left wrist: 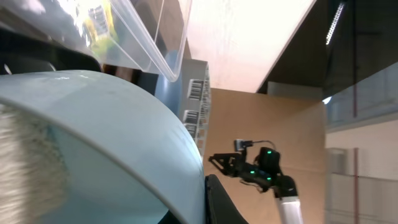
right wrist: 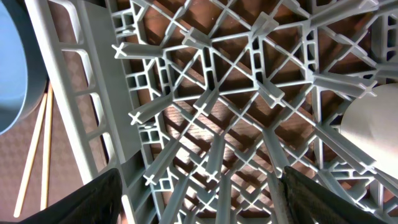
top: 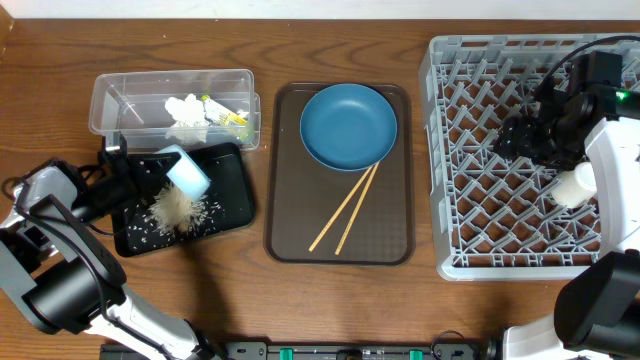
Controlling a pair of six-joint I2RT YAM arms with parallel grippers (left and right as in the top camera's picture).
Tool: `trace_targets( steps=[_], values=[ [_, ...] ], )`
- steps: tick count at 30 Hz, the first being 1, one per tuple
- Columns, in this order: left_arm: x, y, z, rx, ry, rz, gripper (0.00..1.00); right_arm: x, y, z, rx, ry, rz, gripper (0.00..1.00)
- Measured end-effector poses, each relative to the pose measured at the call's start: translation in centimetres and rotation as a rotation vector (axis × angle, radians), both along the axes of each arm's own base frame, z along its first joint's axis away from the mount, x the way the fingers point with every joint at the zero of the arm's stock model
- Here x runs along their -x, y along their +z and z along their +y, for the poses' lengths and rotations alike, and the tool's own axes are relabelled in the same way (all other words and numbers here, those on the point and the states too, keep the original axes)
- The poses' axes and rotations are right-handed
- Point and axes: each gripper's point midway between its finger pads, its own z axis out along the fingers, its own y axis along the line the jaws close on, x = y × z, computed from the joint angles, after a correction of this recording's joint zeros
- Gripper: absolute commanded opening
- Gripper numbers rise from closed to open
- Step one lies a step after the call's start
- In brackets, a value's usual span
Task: Sort waste into correct bins and load items into the dishwasher rack
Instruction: 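Tip the bowl with left gripper to pour rice onto the black tray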
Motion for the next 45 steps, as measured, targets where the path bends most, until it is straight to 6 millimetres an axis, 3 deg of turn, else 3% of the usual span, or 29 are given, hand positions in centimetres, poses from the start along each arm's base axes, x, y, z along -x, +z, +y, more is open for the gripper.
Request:
trace_targets(
  steps=[14, 20, 37, 45],
  values=[
    [-0.1, 0.7, 0.0, 0.072, 0.019, 0.030, 0.06, 0.0, 0.0, 0.0, 0.000, 0.000, 0.001, 0.79],
    [-0.6, -0.5, 0.5, -0.012, 0.007, 0.010, 0.06, 0.0, 0.0, 0.0, 0.000, 0.000, 0.001, 0.79],
    [-0.7, -0.6, 0.6, -0.027, 0.007, 0.000, 0.06, 0.4, -0.1, 0.1, -0.003, 0.000, 0.015, 0.79],
    [0.1, 1.5, -1.3, -0.020, -0.032, -0.009, 0.06, 0.4, -0.1, 0.1, -0.001, 0.007, 0.017, 0.80]
  ],
)
